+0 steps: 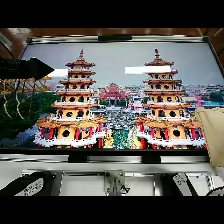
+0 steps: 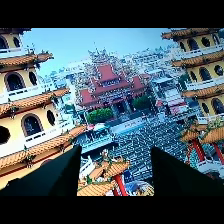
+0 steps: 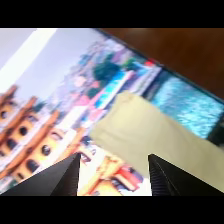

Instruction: Fold the shirts.

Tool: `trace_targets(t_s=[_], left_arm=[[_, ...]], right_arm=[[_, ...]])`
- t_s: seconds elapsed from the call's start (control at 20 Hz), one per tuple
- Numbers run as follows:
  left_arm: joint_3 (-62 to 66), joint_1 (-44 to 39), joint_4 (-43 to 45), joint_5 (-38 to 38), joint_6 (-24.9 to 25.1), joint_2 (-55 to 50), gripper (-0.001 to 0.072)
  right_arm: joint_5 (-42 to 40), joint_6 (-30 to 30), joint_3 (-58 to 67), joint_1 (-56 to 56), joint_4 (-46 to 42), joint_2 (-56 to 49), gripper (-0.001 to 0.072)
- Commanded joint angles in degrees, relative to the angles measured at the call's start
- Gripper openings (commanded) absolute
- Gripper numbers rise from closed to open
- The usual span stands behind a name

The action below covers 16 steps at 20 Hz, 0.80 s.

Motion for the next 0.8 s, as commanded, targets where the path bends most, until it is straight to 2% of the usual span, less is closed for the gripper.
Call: trace_targets(t_s=[0.0, 0.1, 0.35, 0.45, 0.5, 0.55, 0.6, 0.75], left_arm=[[0.0, -0.1, 0.0, 0.1, 0.0, -0.4, 0.0533], [0.0, -0.1, 0.0, 0.0, -0.1, -1.1, 0.0533], [0.0, -4.3, 1.6, -0.7, -1.6, -3.8, 0.0506], [0.0, -8.1, 7.8, -0.3, -4.6, -6.1, 0.0503], [0.0, -10.3, 12.5, 0.3, -8.7, -7.8, 0.0471], [0.0, -12.6, 17.2, 0.6, -13.5, -10.2, 0.0396], [0.0, -14.8, 20.5, 0.3, -16.5, -12.6, 0.0394], [0.0, -18.7, 25.1, -1.9, -18.2, -17.5, 0.0395]], right_arm=[[1.9, 2.5, 0.0, 1.0, 23.7, -2.2, 0.0552], [2.2, 3.2, 0.0, 7.1, 22.6, -5.1, 0.0552], [-0.3, 5.8, 0.0, 35.1, 4.2, -15.4, 0.0552], [-2.3, 8.6, 0.0, 46.8, -2.6, -20.9, 0.0552], [-2.7, 9.7, 0.0, 52.5, -5.6, -23.9, 0.0552], [-2.3, 10.4, 0.0, 57.2, -8.4, -26.9, 0.0552], [-1.3, 10.5, 0.0, 61.7, -10.7, -30.2, 0.0552], [1.8, 8.3, 0.0, 71.2, -12.4, -38.4, 0.0553]])
